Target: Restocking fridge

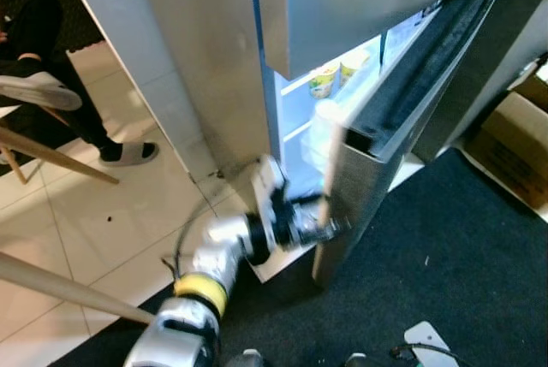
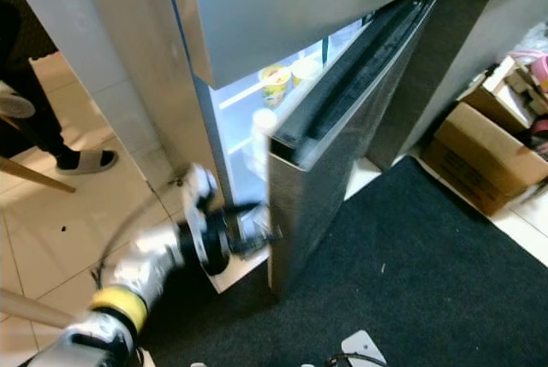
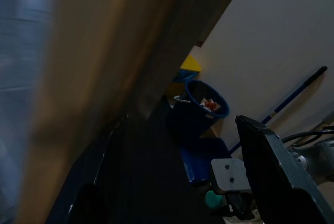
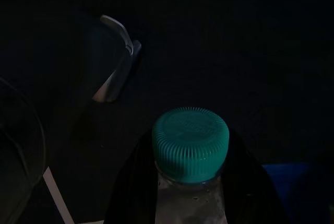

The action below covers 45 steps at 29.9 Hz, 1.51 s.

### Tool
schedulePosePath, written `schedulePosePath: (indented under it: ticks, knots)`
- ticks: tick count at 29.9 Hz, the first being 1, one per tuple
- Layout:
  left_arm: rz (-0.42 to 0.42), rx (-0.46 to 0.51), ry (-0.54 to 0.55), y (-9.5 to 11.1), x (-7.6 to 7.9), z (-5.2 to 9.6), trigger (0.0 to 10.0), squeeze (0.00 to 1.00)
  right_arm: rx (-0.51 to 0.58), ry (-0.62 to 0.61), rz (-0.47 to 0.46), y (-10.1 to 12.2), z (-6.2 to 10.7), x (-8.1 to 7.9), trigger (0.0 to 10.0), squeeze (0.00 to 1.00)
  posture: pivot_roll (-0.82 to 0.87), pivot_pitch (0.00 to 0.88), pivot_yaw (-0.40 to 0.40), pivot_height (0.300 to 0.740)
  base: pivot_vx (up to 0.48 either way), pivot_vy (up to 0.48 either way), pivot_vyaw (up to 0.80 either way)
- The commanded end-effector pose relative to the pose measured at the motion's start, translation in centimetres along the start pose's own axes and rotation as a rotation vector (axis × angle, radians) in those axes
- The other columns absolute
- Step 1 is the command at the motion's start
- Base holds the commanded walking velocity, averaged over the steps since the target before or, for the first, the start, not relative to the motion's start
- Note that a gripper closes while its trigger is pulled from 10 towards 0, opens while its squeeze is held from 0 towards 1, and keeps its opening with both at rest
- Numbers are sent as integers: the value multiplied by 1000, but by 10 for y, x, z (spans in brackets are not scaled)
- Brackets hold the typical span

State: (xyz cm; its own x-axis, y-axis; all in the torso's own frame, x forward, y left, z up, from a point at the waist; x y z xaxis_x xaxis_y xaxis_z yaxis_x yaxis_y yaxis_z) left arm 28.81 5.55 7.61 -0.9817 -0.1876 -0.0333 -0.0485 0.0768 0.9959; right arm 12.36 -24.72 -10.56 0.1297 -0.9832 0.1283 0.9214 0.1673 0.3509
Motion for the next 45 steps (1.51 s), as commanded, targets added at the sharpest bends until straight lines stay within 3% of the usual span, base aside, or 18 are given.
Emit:
schedulePosePath:
  ticks: [1, 3, 6, 7, 8, 9, 10, 11, 12, 13, 14, 16, 21, 26, 28, 31, 39, 45]
  knots:
    - [45, -23, 2, -11, 8, 7, 10000, 0, -15, 19, -26, -8, 0, -4, 10000, 0, -107, 132, 45, 740, 0, 0, 0]
    - [88, -70, 41, -25, 11, 19, 10000, 0, -4, 28, -30, -5, 0, -5, 10000, 0, -102, 130, 44, 740, 0, 0, 0]
    - [88, -70, 41, -25, 11, 19, 10000, 0, -4, 28, -30, -5, 0, -5, 10000, 0, -102, 130, 44, 740, 0, 0, 0]
    - [132, -137, 104, -41, 15, 37, 10000, 0, 7, 35, -35, -1, 0, -6, 10000, 0, -95, 127, 43, 740, 0, 0, 0]
    - [132, -137, 104, -41, 15, 37, 10000, 0, 7, 35, -35, -1, 0, -6, 10000, 0, -95, 127, 43, 740, 0, 0, 0]
    - [206, -231, 218, -63, 20, 64, 10000, 0, 23, 48, -38, 4, -1, -7, 10000, 0, -87, 123, 41, 740, 0, 0, 0]
    - [206, -231, 218, -63, 20, 64, 10000, 0, 23, 48, -38, 4, -1, -7, 10000, 0, -87, 123, 41, 740, 0, 0, 0]
    - [265, -327, 346, -81, 27, 91, 10000, 0, 44, 63, -41, 11, -2, -10, 10000, 0, -83, 118, 39, 740, 0, 0, 0]
    - [265, -327, 346, -81, 27, 91, 10000, 0, 44, 63, -41, 11, -2, -10, 10000, 0, -83, 118, 39, 740, 0, 0, 0]
    - [318, -418, 478, -95, 35, 117, 10000, 0, 68, 80, -41, 18, -2, -11, 10000, 0, -79, 112, 36, 740, 0, 0, 0]
    - [318, -418, 478, -95, 35, 117, 10000, 0, 68, 80, -41, 18, -2, -11, 10000, 0, -79, 112, 36, 740, 0, 0, 0]
    - [398, -555, 685, -114, 52, 155, 10000, 0, 111, 112, -32, 30, -2, -15, 10000, 0, -76, 106, 32, 740, 0, 0, 0]
    - [485, -655, 841, -128, 75, 183, 10000, 0, 155, 149, -36, 43, -2, -17, 10000, 0, -76, 94, 31, 740, 0, 0, 0]
    - [551, -723, 933, -140, 97, 195, 10000, 0, 199, 147, -29, 56, -1, -15, 10000, 0, -69, 88, 25, 740, 0, 0, 0]
    - [591, -759, 978, -148, 111, 199, 10000, 0, 255, 117, 40, 71, 1, -11, 10000, 0, -66, 85, 21, 740, 0, 0, 0]
    - [601, -775, 992, -150, 115, 200, 10000, 0, 290, 104, 59, 80, 2, -9, 10000, 0, -66, 83, 20, 740, 0, 0, 0]
    - [661, -839, 994, -161, 139, 195, 10000, 0, 715, 120, 151, 203, 39, -2, 10000, 0, -71, 73, 15, 740, 0, 0, 0]
    - [664, -824, 1002, -161, 137, 191, 10000, 0, 831, 195, 186, 236, 57, -9, 10000, 0, -61, 70, 5, 740, 0, 0, 0]
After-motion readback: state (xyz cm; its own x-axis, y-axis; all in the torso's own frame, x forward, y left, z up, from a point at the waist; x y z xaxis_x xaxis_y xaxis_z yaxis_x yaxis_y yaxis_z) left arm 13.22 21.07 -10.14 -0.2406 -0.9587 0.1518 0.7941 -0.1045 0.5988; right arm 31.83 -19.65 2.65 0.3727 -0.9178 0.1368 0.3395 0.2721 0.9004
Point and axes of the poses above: a point about 5 cm out from each wrist's last joint towards the gripper, its own z axis pointing back from the gripper into the wrist, its own y axis along the axis of the wrist's last joint, x = y × z, the point moved 1 cm from there along -z, pointing out of the wrist towards the gripper, and after that the axes turned 15 degrees about -z, right-handed, at the moved point
